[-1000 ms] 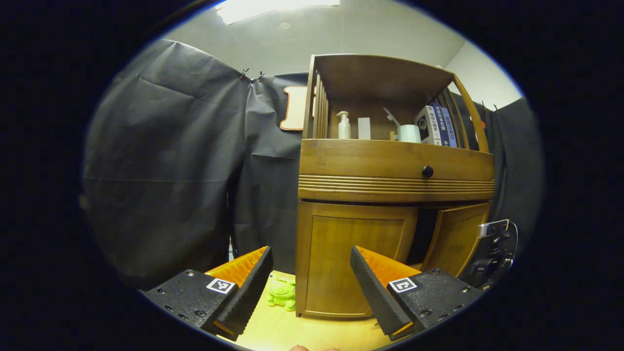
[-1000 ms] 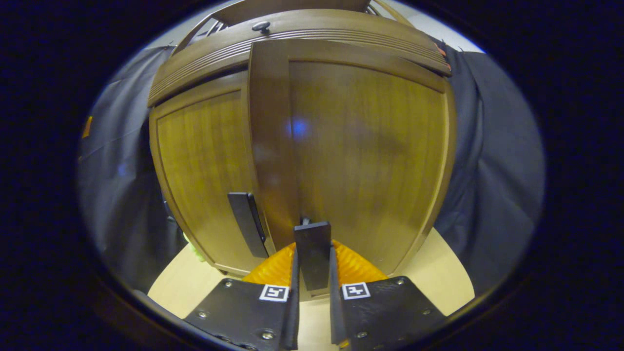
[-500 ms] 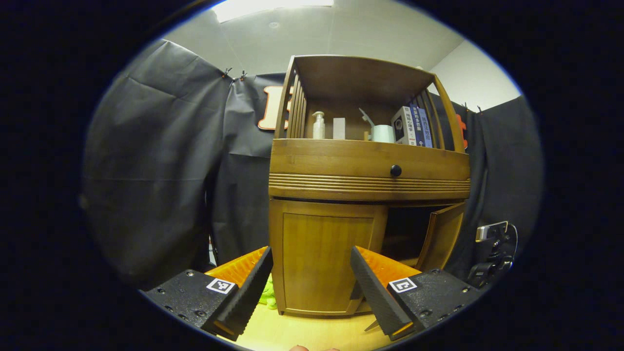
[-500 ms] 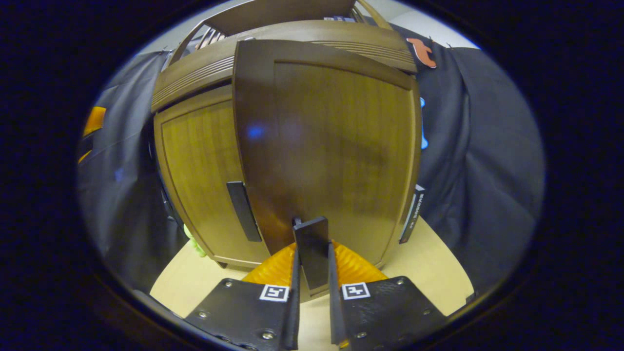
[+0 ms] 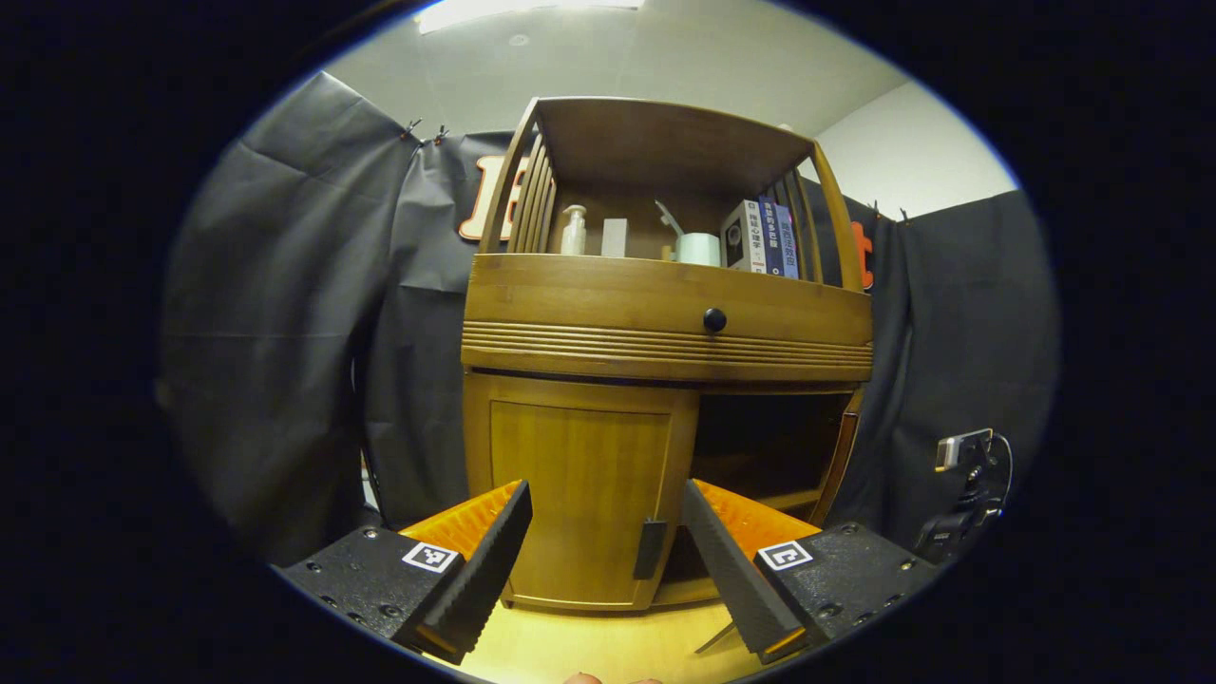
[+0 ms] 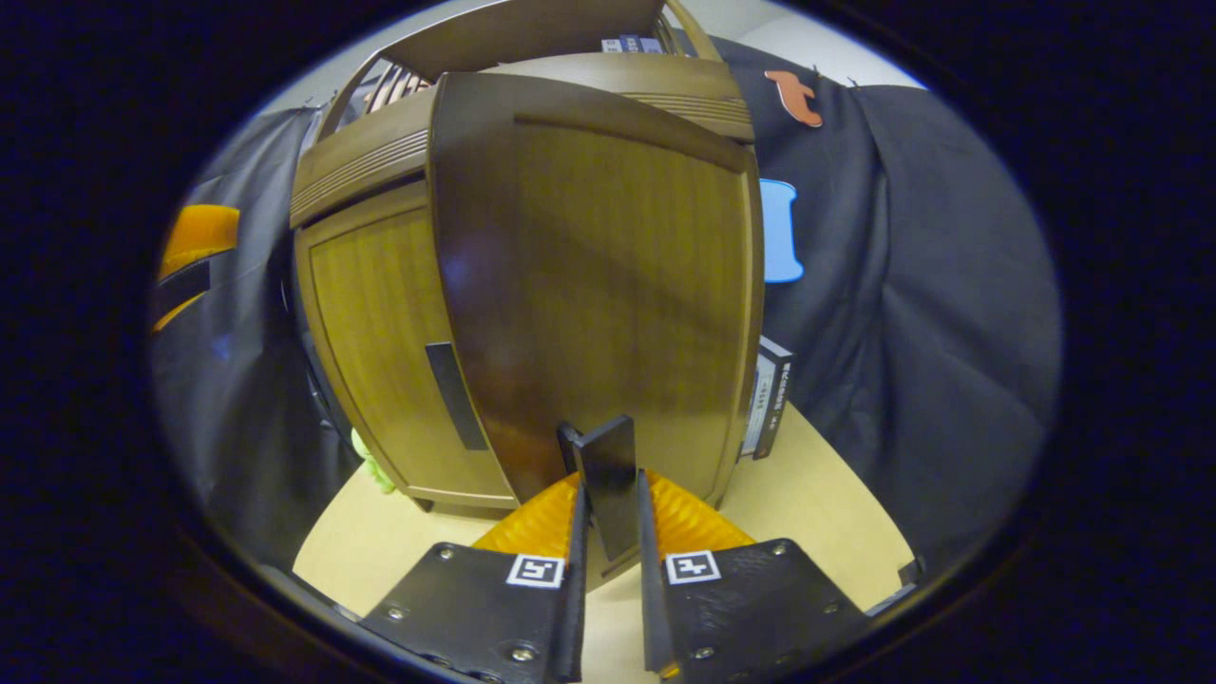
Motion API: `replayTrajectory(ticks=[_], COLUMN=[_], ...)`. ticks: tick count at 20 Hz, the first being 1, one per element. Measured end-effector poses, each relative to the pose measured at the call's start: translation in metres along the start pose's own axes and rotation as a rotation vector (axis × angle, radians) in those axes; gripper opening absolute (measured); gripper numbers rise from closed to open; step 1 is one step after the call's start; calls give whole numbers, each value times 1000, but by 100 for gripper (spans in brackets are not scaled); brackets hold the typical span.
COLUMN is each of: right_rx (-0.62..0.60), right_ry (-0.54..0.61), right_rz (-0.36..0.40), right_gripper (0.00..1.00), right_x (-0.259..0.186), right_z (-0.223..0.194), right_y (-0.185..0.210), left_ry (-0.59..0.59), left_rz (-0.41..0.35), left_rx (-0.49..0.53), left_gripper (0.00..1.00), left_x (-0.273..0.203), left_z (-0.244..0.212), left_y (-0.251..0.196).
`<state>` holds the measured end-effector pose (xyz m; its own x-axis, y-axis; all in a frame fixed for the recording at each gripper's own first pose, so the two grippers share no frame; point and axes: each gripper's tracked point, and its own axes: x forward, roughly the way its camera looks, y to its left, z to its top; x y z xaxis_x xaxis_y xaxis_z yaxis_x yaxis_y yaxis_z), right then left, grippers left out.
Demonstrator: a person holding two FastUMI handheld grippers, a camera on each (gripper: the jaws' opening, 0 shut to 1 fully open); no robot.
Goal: Open the right door of the double-door shoe cabinet with the right hand, and open the left door with the left hand.
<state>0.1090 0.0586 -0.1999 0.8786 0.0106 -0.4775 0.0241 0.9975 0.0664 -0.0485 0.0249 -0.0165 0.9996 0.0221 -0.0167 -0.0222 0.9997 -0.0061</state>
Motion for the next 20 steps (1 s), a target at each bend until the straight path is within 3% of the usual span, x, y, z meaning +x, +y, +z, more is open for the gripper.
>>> replayTrajectory(ticks=[11,20], right_rx=[39,78], right_ry=[2,3], right_rz=[-80,-238], right_gripper=[25,24], right_x=[-4,-11], right_z=[5,0], right_y=[-10,-50], left_ry=[25,34], left_rz=[-65,-112], left_rx=[-1,-1], left_gripper=[99,99], left_x=[12,16], left_z=[-13,-17], left_y=[-20,-38])
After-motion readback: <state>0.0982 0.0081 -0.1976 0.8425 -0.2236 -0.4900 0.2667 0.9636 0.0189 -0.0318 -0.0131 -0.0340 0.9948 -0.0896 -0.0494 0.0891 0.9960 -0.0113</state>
